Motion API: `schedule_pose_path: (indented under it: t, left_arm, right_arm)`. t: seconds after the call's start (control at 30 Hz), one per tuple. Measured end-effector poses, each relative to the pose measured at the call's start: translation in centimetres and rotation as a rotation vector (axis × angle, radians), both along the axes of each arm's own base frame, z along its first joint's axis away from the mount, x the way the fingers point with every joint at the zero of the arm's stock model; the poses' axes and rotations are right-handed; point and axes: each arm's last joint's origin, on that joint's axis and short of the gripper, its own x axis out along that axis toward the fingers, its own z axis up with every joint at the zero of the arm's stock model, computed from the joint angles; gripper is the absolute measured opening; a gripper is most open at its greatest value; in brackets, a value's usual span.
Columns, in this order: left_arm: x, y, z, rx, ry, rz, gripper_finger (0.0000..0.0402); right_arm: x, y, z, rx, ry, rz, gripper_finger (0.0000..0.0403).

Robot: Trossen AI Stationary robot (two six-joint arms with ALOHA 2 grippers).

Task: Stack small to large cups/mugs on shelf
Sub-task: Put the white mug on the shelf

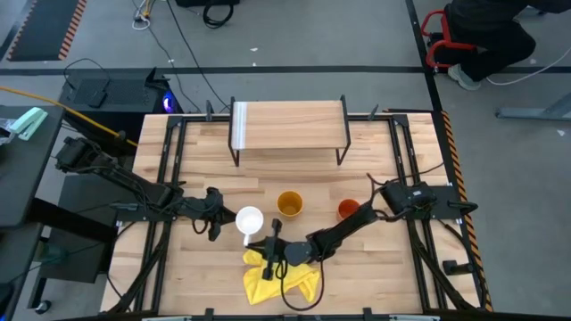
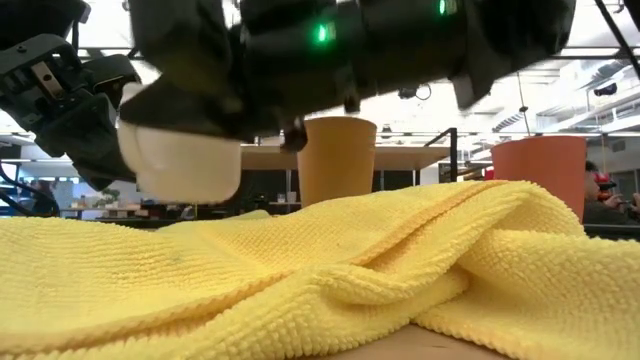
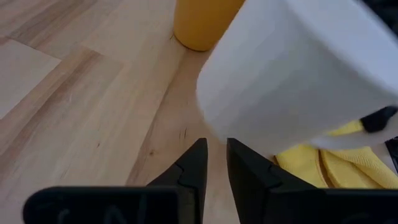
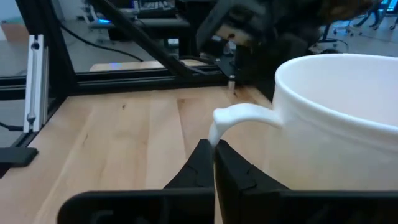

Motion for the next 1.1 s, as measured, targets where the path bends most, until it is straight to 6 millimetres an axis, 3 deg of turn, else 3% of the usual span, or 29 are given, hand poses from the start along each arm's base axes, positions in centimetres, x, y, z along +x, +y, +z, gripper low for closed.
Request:
schedule_pose_path:
  t: [0.43, 0.73, 1.1]
  left_arm:
    - [0.0, 0.0, 0.0, 0.002, -0.001, 0.003, 0.0064]
    - [0.0, 0.0, 0.0, 0.015, -0.003, 0.001, 0.0070]
    - [0.0, 0.1, 0.0, 0.024, -0.005, 0.011, 0.0062]
  right_arm:
    - [-1.7, 0.9, 7.1, -0.083, -0.029, 0.016, 0.0000]
    - [-3.6, -0.1, 13.0, -0.135, -0.026, 0.027, 0.0000]
    - [-5.7, -2.3, 17.8, -0.146, -0.015, 0.005, 0.0000]
